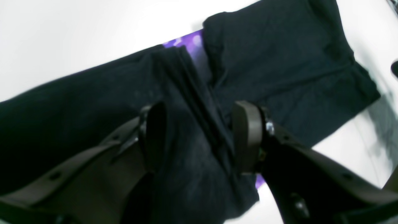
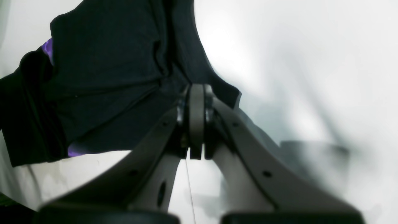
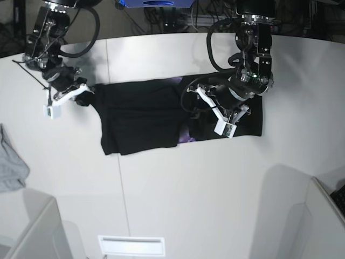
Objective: Fold the T-shirt properly
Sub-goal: 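Lift the strip end with the left gripper and fold it toward the middle, then release the folded end and raise the left gripper, then move the right gripper to the other strip end and grasp it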
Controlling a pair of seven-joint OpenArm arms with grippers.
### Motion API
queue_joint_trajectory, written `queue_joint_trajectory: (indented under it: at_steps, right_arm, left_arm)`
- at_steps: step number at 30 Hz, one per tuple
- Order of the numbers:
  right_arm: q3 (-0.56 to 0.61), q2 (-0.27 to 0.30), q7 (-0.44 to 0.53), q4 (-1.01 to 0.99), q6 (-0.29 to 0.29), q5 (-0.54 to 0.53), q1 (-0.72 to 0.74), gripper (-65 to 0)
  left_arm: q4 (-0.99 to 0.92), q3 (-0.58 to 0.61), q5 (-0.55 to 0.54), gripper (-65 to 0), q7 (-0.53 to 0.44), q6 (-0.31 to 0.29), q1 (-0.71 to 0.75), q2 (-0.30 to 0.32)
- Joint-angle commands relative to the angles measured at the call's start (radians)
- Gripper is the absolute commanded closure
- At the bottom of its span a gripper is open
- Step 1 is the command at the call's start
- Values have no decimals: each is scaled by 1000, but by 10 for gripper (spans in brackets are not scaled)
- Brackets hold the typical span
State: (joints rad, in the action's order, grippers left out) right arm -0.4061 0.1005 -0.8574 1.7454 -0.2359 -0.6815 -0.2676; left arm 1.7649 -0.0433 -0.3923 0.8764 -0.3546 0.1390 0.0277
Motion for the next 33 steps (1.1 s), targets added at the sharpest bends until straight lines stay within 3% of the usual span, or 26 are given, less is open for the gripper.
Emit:
queue_joint_trajectory:
  at_steps: [1, 6, 9, 11, 14, 15, 22, 29, 30, 33]
  right_arm:
    - [-4, 11, 17, 20, -6, -20, 8, 0]
    - [-6, 11, 17, 20, -6, -22, 6, 0]
    - [-6, 11, 17, 26, -6, -22, 6, 0]
    - [-1, 11, 20, 40, -6, -19, 6, 0]
    - [0, 11, 22, 44, -6, -19, 14, 0]
    - [0, 11, 23, 44, -6, -19, 17, 0]
    - [-1, 11, 16, -6, -6, -22, 95, 0]
    - [-1, 6, 16, -31, -6, -24, 152, 0]
    - [-3, 6, 16, -35, -6, -24, 161, -29]
    - [-7, 6, -16, -63, -6, -25, 201, -296]
  left_arm:
    - [22, 0, -12, -321, -21, -4, -9, -2]
    - [99, -28, -12, -319, -21, -4, 1, 7]
    - [165, -123, -12, -304, -21, -7, 38, 30]
    - [189, -228, -12, -225, -21, -8, 67, 30]
    - [183, -401, -13, -31, -21, -8, 93, 28]
    - [183, -450, -13, 0, -21, -8, 96, 28]
    - [180, -712, -13, 0, -21, -27, 150, 31]
    - [131, -887, -13, 0, -21, -206, 199, 61]
    - [119, -907, -13, 0, -21, -217, 201, 61]
    - [79, -949, -12, 0, -21, -238, 201, 62]
